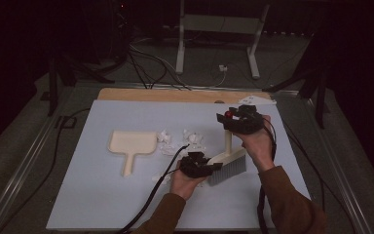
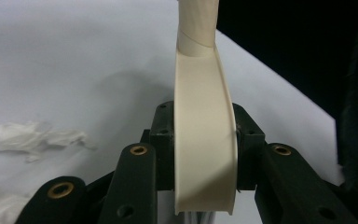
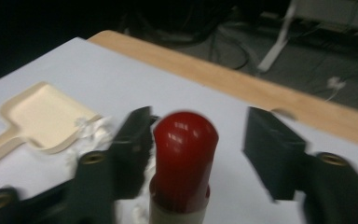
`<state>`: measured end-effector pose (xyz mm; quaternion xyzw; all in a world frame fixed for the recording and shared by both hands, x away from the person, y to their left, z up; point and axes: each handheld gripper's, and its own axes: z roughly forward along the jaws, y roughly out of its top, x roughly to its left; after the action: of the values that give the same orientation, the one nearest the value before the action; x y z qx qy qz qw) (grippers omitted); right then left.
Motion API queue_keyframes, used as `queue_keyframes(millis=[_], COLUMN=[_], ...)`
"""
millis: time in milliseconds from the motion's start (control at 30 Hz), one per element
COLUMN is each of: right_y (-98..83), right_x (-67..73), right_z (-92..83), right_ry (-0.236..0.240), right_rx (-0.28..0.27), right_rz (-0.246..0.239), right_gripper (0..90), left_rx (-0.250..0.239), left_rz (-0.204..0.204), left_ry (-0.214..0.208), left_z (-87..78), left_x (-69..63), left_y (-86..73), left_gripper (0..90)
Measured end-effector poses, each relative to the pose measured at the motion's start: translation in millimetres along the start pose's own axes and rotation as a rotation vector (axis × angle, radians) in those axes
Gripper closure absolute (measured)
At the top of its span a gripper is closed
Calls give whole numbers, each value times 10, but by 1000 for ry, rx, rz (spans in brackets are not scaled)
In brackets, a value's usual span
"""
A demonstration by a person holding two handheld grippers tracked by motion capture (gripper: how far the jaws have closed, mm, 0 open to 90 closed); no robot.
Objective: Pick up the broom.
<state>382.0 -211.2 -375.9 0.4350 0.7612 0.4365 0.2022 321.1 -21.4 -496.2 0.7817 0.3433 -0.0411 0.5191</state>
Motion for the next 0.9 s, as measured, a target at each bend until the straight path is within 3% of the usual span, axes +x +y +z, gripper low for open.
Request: queue_keyframes(millis=[67, 100, 133, 167, 233, 367, 467, 767, 900], right_y=[-29, -29, -48, -48, -57, -57, -55, -53, -53], right_x=[-18, -18, -7, -7, 9, 44, 64, 79, 81], right_z=[25, 25, 31, 31, 36, 40, 46, 8, 12], right_ry=[29, 29, 31, 31, 50, 66, 99, 190, 222], right_rx=[29, 29, 37, 37, 45, 49, 45, 17, 13], right_rz=[-17, -17, -47, -47, -82, -107, -121, -149, -139], right_gripper=[268, 268, 178, 178, 80, 42, 4, 0, 0], left_rx=[-10, -10, -11, -13, -8, -11, -31, -42, -53], left_rz=[4, 4, 2, -4, -9, -11, -16, -10, -11], left_ry=[-13, -13, -21, -24, -30, -35, -65, -77, -67], left_z=[-12, -12, -17, -18, -36, -64, -131, -309, -423], left_x=[-12, -12, -12, -14, -1, 2, -2, 42, 89], left_y=[4, 4, 8, 11, 18, 29, 62, 134, 172], left_gripper=[697, 697, 697, 697, 697, 698, 697, 697, 697])
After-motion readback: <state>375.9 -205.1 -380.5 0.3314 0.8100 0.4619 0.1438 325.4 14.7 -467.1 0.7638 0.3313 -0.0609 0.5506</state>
